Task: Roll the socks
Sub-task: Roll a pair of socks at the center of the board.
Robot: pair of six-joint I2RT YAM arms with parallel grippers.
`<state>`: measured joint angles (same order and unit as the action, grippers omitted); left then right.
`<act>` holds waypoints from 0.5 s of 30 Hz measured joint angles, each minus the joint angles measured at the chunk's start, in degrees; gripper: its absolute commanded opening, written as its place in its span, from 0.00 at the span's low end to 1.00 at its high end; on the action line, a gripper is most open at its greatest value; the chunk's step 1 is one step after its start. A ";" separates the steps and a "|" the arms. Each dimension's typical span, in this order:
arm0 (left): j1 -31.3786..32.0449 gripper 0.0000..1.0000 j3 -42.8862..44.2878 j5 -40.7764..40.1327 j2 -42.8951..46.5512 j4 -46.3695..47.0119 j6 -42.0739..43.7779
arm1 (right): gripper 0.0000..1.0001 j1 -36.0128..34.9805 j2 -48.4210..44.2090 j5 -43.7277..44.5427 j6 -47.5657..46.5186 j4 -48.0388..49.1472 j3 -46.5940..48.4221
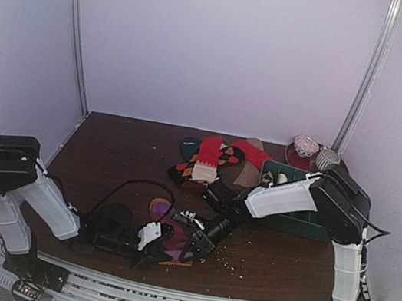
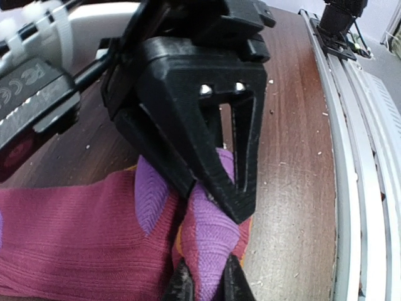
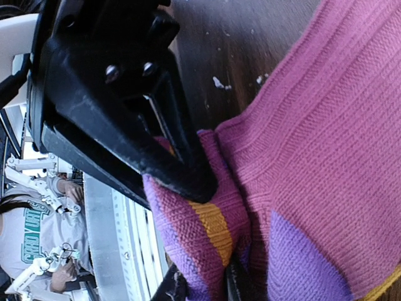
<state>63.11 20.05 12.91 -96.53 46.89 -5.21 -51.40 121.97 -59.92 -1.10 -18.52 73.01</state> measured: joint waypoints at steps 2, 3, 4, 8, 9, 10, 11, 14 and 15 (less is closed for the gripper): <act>0.00 0.00 0.35 0.11 -0.63 0.39 -0.90 | 0.20 0.20 0.00 -0.20 0.11 -0.50 0.02; 0.00 0.00 0.35 0.11 -0.81 0.66 -1.51 | 0.22 0.31 0.00 -0.26 0.26 -0.61 0.02; 0.00 0.00 0.35 0.11 -0.92 0.83 -2.36 | 0.25 0.31 -0.09 -0.24 0.37 -0.59 0.00; 0.00 0.00 0.15 0.04 -0.90 1.09 -8.00 | 0.34 0.22 -3.93 3.26 1.33 2.67 -3.26; 0.00 0.00 0.09 0.15 -0.87 1.09 -9.68 | 0.38 -0.04 -6.47 5.60 1.42 4.35 -5.27; 0.00 0.00 0.00 0.35 -0.87 1.11 -11.52 | 0.42 -0.24 -9.62 7.85 1.53 6.16 -7.67; -0.02 0.00 -0.09 0.57 -0.90 1.11 -13.46 | 0.48 -0.37 -12.44 9.62 1.57 7.74 -9.75; -0.15 0.00 -0.28 1.99 -1.51 1.36 -19.26 | 0.56 -1.05 -24.76 16.63 0.46 16.35 -18.40; -0.42 0.00 -0.31 2.84 -2.03 1.88 -21.35 | 0.57 -1.36 -28.63 19.23 -0.63 19.47 -20.94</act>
<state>62.70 19.75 15.75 -98.56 48.77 -26.57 -52.75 93.34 -40.69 -1.74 0.95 52.07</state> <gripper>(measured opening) 0.063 0.522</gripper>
